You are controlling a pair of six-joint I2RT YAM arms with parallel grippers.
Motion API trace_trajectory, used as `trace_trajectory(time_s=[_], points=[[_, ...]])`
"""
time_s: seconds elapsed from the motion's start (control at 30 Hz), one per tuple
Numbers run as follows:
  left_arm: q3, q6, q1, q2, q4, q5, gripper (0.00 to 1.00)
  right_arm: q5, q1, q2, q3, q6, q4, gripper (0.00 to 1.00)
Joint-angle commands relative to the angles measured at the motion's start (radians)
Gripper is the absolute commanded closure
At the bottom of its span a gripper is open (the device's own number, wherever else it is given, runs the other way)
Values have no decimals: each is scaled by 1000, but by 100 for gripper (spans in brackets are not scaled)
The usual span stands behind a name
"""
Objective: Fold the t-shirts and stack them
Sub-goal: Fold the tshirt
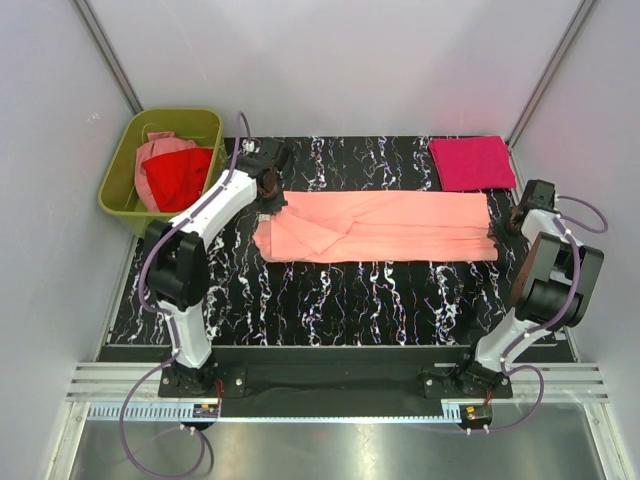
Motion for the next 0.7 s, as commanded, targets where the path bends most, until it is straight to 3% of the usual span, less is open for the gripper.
trace_trajectory(time_s=[0.0,0.67], points=[[72,31,18,30,-6,19,100,3,16,37,64,-6,15,100],[148,60,61,142,-6,22,100,38,25,129,147,-20,-3,100]])
